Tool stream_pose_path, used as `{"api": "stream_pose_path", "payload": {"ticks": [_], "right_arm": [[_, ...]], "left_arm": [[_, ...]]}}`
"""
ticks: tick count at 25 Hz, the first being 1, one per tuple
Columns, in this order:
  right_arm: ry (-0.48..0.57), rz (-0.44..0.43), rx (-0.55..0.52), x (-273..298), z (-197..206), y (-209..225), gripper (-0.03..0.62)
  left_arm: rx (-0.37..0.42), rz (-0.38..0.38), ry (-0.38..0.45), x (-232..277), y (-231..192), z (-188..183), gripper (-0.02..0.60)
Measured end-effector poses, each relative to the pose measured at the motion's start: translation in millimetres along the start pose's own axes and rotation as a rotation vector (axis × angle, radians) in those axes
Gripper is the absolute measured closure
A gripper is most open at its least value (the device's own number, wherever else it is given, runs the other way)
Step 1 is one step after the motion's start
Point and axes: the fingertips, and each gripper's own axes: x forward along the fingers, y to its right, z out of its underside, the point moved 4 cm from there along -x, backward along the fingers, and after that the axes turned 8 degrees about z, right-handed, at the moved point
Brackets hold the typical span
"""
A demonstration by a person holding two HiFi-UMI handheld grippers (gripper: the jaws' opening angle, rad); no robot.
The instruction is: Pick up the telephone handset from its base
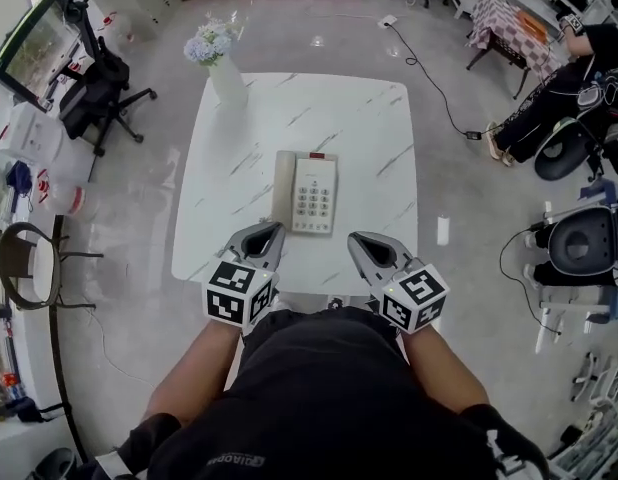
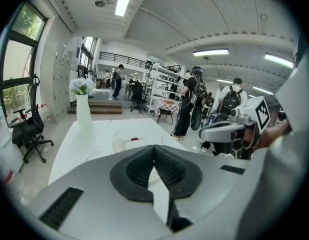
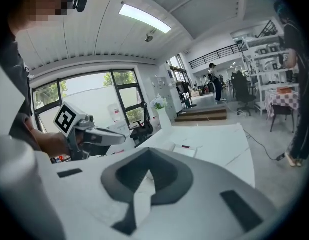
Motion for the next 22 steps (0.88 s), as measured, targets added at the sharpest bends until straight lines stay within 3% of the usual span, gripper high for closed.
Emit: {"api": "stream_pose_path", "payload": {"ticks": [7, 12, 22], "right_arm": [[-0.007, -0.087, -0.015, 8, -3, 19, 0.592], [-0.005, -0.091, -0.017, 15, -7, 24, 0.592], [0.031, 0.003, 0.032, 30, -20, 14, 0.592]], "left_arm": [[-0.033, -0.081, 0.004, 11, 8, 0, 0.580], [-0.007, -0.105, -0.011, 11, 6, 1, 0.578], [0.083, -0.030, -0.031, 16, -27, -23, 0.578]]}}
